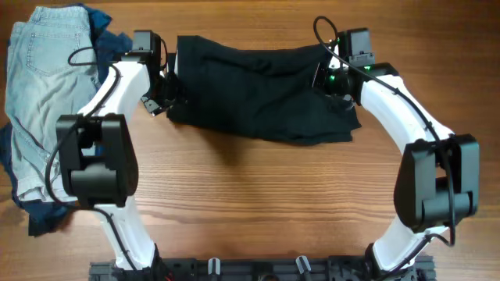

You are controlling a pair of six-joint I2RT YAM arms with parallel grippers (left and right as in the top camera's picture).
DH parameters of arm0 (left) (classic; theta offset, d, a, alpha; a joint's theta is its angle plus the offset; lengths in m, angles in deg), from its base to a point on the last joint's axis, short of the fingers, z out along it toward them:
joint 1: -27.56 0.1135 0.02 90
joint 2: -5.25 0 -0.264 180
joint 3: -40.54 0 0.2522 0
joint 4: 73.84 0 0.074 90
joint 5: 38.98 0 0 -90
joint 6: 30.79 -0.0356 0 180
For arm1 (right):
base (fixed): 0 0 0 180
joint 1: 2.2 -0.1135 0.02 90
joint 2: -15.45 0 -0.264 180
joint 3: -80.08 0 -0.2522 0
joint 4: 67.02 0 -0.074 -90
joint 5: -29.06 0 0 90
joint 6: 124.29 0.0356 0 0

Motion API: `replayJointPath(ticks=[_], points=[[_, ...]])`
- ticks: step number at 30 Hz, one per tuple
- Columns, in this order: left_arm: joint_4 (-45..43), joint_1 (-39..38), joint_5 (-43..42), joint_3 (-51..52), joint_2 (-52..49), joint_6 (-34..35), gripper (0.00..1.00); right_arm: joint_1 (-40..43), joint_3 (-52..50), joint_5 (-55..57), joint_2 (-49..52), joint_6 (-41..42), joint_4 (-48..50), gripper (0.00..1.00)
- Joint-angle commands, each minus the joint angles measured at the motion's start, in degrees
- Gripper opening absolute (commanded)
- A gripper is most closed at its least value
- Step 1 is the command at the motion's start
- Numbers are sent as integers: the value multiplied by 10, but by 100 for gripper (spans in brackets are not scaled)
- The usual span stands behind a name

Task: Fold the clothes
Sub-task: 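Lower the folded black shorts with both grippers and lay them flat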

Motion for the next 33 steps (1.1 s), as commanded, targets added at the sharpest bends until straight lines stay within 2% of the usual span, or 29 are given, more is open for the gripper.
replayJointPath(ticks=[1,5,7,10,12,14,16,19,22,24,25,27,28,30,33], points=[[6,-4,-15,3,81,-26,67,3,0,10,18,9,0,42],[-57,0,-14,3,103,-73,72,3,0,-21,18,1,-2,42],[-95,7,-16,3,85,-88,73,3,3,-101,15,-54,-3,43],[-125,27,-67,3,59,-140,77,7,10,-131,-24,-99,-45,49],[-130,40,-130,3,55,-186,79,37,12,-125,-54,-98,-65,57],[-134,35,-151,3,54,-208,77,99,11,-176,-58,-99,-73,60],[-134,33,-148,3,46,-208,66,133,11,-223,-57,-131,-85,60],[-129,41,-127,3,9,-208,66,136,10,-221,-47,-173,-87,61],[-130,57,-133,3,-3,-221,65,138,9,-300,3,-151,-20,60],[-127,64,-133,3,-3,-221,65,138,9,-299,34,-121,3,57],[-124,67,-133,3,-3,-221,65,138,9,-282,54,-107,11,49],[-123,73,-131,3,-3,-220,63,136,9,-171,68,-97,-9,33],[-122,79,-131,3,-3,-220,62,129,9,-101,68,-98,-19,28],[-122,91,-131,3,-3,-215,62,127,9,-45,68,-99,-23,24],[-123,94,-131,3,-3,-214,62,127,9,-40,78,-99,-13,21]])
